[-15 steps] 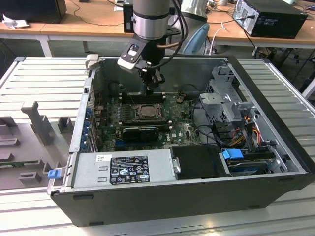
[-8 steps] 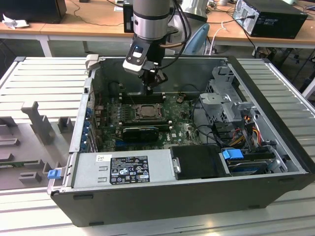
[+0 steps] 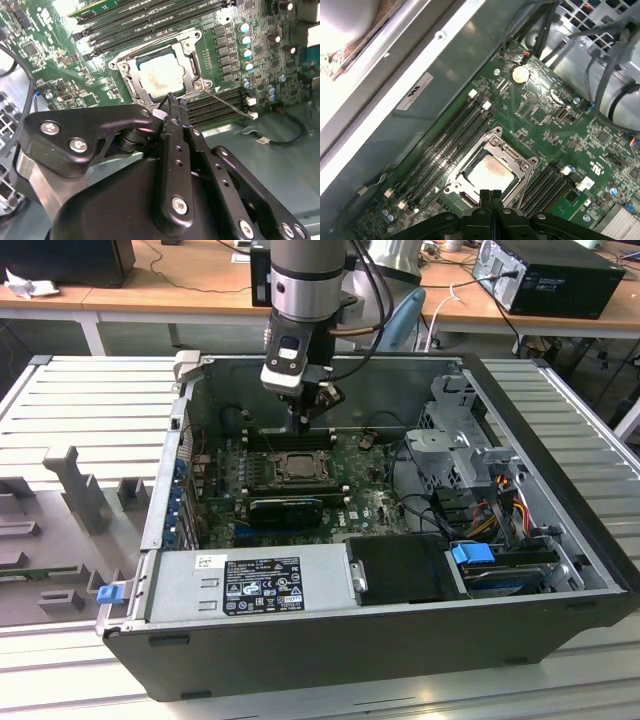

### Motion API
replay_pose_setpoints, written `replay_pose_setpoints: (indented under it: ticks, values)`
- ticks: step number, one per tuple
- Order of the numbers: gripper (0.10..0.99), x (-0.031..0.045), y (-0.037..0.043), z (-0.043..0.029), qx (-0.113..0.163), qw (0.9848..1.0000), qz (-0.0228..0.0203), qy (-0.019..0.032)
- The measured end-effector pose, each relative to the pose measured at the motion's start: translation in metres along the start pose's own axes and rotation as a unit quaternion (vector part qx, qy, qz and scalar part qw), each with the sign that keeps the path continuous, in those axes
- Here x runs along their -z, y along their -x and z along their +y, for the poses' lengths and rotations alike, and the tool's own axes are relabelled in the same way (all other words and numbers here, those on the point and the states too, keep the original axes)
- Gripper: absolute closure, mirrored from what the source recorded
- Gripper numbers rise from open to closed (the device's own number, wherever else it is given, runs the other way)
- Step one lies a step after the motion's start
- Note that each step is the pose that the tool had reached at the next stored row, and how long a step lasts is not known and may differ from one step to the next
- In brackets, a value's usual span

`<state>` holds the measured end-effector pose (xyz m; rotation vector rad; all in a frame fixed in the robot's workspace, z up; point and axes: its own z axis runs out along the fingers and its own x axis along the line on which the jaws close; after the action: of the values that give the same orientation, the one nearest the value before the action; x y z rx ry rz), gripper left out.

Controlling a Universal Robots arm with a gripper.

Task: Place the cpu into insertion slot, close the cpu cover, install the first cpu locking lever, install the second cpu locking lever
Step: 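Install the first cpu locking lever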

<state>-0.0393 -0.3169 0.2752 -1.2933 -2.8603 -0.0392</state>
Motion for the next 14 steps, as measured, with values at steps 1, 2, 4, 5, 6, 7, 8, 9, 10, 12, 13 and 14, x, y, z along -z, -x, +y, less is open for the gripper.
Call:
replay_pose_setpoints:
  ticks: [1,2,4,5,6,7,8,9,10,12,13,14]
  values:
    - [0.98,0.0,0.0,0.0,0.013,0.9999,0.0003,-0.0002]
    - [0.98,0.0,0.0,0.0,0.019,0.9998,0.0004,-0.0003]
    - [0.98,0.0,0.0,0.0,0.03,0.9995,0.0007,-0.0004]
    - [0.98,0.0,0.0,0.0,0.037,0.9993,0.0008,-0.0005]
    - [0.98,0.0,0.0,0.0,0.043,0.9991,0.0009,-0.0006]
    - [0.98,0.0,0.0,0.0,0.048,0.9989,0.0011,-0.0006]
    - [0.98,0.0,0.0,0.0,0.06,0.9982,0.0013,-0.0007]
    - [0.98,0.0,0.0,0.0,0.068,0.9977,0.0015,-0.0008]
    - [0.98,0.0,0.0,0.0,0.074,0.9973,0.0016,-0.0009]
    - [0.98,0.0,0.0,0.0,0.084,0.9964,0.0018,-0.0011]
    - [0.98,0.0,0.0,0.0,0.089,0.996,0.002,-0.0011]
    - [0.98,0.0,0.0,0.0,0.094,0.9956,0.002,-0.0012]
